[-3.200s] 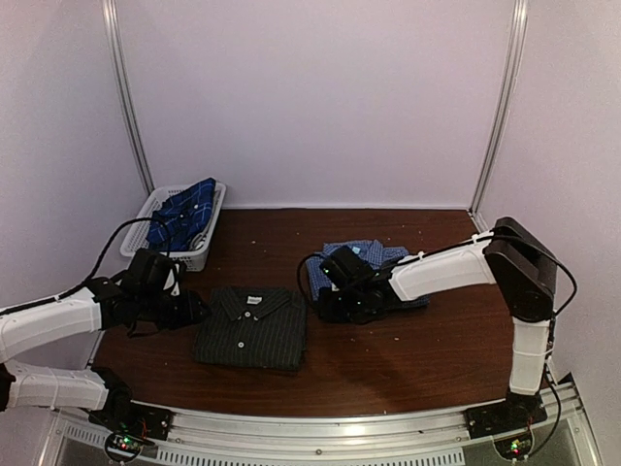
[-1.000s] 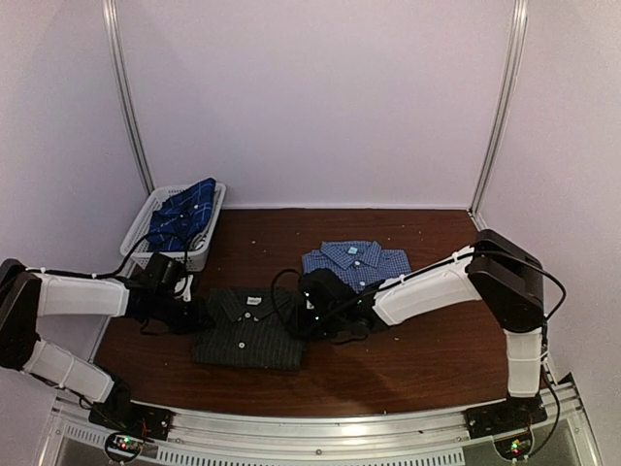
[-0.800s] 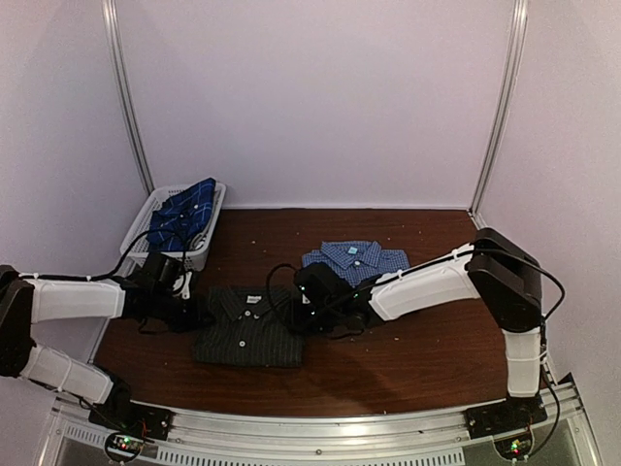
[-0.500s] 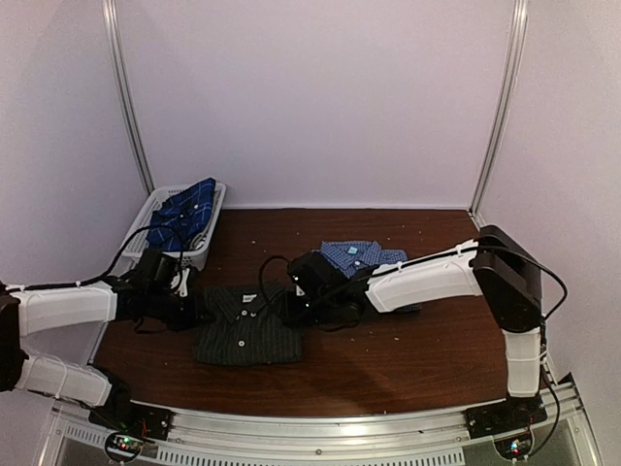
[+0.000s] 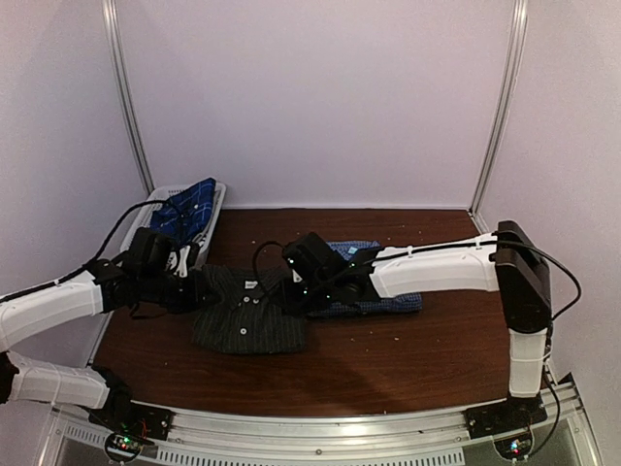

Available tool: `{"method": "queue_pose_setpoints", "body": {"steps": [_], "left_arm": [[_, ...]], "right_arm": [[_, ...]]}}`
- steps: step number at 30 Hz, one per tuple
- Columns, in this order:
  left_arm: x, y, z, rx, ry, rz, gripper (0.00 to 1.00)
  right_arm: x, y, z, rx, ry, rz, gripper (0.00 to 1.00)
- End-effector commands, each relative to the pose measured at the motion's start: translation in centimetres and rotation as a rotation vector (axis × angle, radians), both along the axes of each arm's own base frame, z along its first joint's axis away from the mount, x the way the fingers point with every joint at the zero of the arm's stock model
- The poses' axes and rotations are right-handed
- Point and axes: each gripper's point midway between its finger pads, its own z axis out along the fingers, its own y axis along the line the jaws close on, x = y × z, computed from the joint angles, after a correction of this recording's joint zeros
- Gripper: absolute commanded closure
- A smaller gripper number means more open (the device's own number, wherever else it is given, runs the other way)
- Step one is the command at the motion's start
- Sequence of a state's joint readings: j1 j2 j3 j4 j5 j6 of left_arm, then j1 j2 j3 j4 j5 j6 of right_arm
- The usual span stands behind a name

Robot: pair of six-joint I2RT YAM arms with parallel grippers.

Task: Fold and stack the long sleeve shirts
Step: Pick up the square-folded shirt from the center of the board, then place the square-folded shirt on the square-folded shirt.

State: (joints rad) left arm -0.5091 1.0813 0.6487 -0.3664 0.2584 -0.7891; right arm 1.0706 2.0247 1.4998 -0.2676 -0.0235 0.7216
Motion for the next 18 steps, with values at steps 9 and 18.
{"method": "queue_pose_setpoints", "body": {"steps": [9,18], "left_arm": [[4.8,-8.5,7.4,-0.113,-0.160,-0.065,1.00],[9.4,-16.7,8.1,-0.155,-0.215,-0.111,1.00]], "right_arm": [[5.5,-9.2,8.7,-0.048,-0.181,-0.119,1.00],[10.7,-18.5,8.5,-0.149,-0.205,-0.252,1.00]]}}
